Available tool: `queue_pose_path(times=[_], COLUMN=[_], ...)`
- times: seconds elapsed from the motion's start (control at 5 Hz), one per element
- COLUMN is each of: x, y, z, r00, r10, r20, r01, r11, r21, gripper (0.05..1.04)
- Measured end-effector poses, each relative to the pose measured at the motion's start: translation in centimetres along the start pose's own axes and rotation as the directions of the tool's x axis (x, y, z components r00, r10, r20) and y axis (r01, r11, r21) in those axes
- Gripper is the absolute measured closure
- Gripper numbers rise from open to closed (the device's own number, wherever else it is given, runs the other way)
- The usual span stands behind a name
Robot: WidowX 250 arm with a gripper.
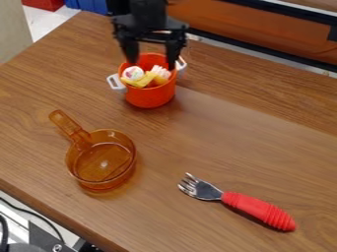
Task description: Move something
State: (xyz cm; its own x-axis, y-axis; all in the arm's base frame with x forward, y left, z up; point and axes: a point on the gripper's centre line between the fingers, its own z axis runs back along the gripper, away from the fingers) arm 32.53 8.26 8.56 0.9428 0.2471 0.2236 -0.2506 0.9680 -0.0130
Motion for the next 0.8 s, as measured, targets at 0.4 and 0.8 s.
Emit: queue_pose_path(times=[0.4, 0.8], x=[-3.3, -9.0], y=[2.0, -4.5], z=[1.6, 1.6], r00=[0.997, 0.978], r10=[-0.082, -0.205], r20=[0.013, 0.023], r01=[0.083, 0.207], r11=[0.994, 0.970], r21=[-0.066, -0.124], gripper=[0.084, 0.084])
